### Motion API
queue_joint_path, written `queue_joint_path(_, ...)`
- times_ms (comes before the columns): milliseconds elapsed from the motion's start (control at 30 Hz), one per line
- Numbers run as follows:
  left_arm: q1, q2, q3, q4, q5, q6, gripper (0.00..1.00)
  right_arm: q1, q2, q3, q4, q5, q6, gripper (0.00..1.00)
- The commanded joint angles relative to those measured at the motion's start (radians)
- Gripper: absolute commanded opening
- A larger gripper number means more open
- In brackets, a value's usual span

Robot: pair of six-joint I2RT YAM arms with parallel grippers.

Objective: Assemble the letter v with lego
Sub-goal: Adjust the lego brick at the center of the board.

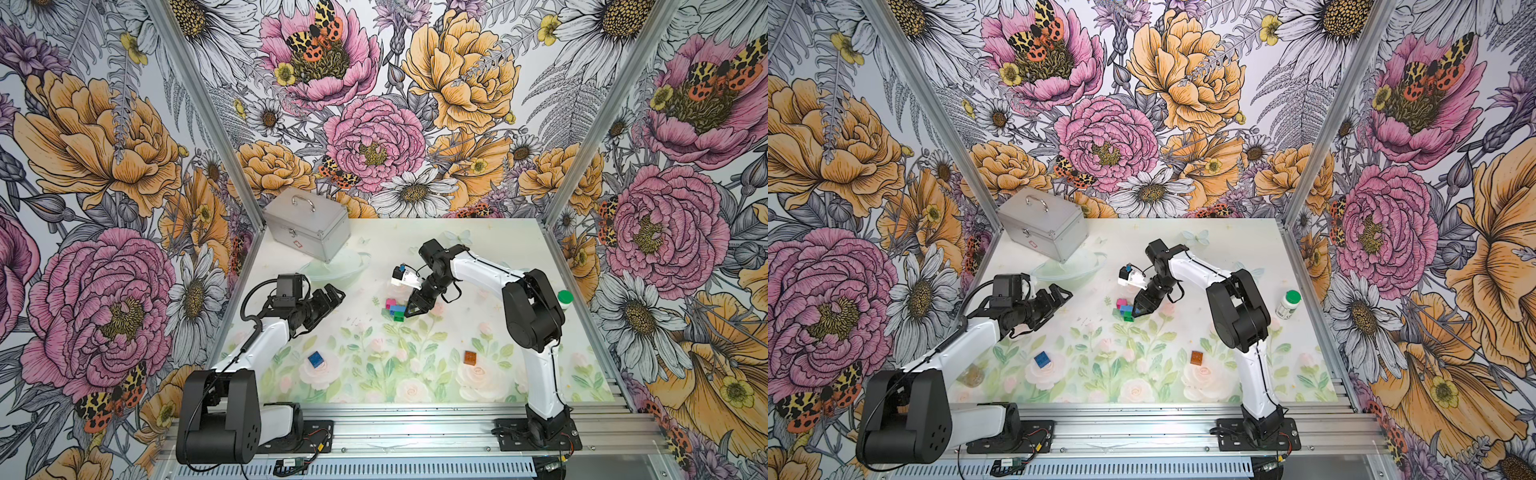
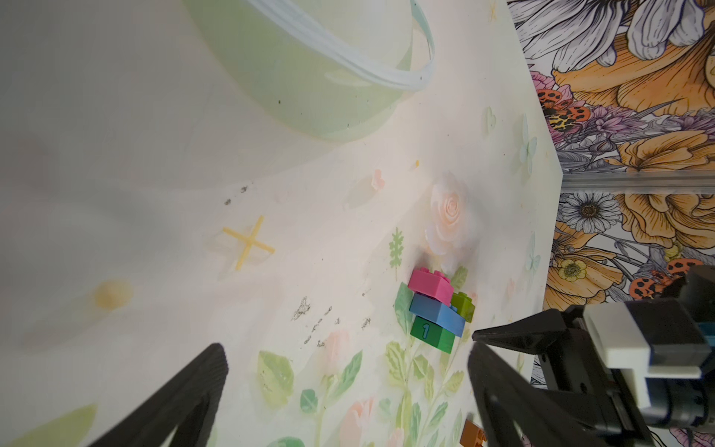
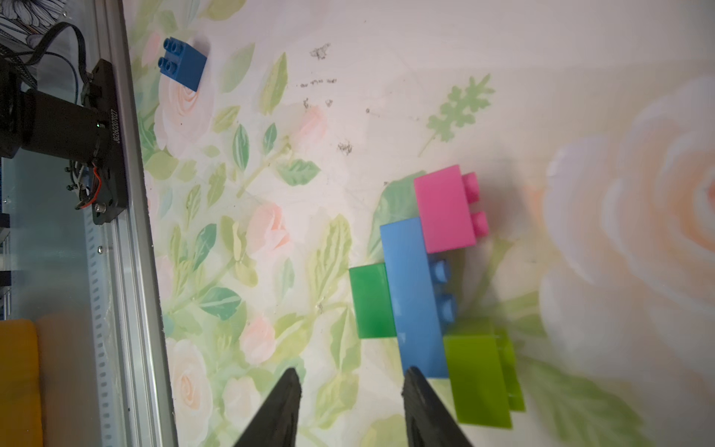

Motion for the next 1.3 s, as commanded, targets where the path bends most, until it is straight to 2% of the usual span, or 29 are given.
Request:
queue_joint_path(0, 0.011, -0.035, 0.016, -0.018, 0.009, 0.028, 0.99, 0.036, -0.068, -0.006, 0.031, 0.174, -0.015, 0.61)
queue_joint_path(133, 0.015, -0.062, 0.015, -0.032, 0.001, 0.032, 0.99, 0.079, -0.093, 0.033, 0.039, 0.338, -0.027, 0.67)
queue_joint_path(167, 0.018, -0.069, 0.014, -0.036, -0.001, 0.034, 0.99, 0.090, -0.092, 0.042, 0.040, 0.362, -0.030, 0.73)
queue_joint_path(200, 0.022, -0.073, 0.013, -0.039, -0.001, 0.034, 0.99, 0.102, -0.089, 0.051, 0.039, 0.385, -0.035, 0.74)
queue_joint_path(500, 0.036, -0.098, 0.012, -0.057, -0.005, 0.032, 0.99, 0.176, -0.014, 0.112, 0.037, 0.525, -0.078, 0.71)
queue_joint_path(1033, 0.044, -0.118, -0.012, -0.069, -0.014, 0.034, 0.99, 0.229, 0.080, 0.176, 0.002, 0.562, -0.102, 0.69)
queue_joint_path(1267, 0.047, -0.117, -0.012, -0.071, -0.015, 0.034, 0.99, 0.248, 0.105, 0.173, 0.002, 0.573, -0.108, 0.61)
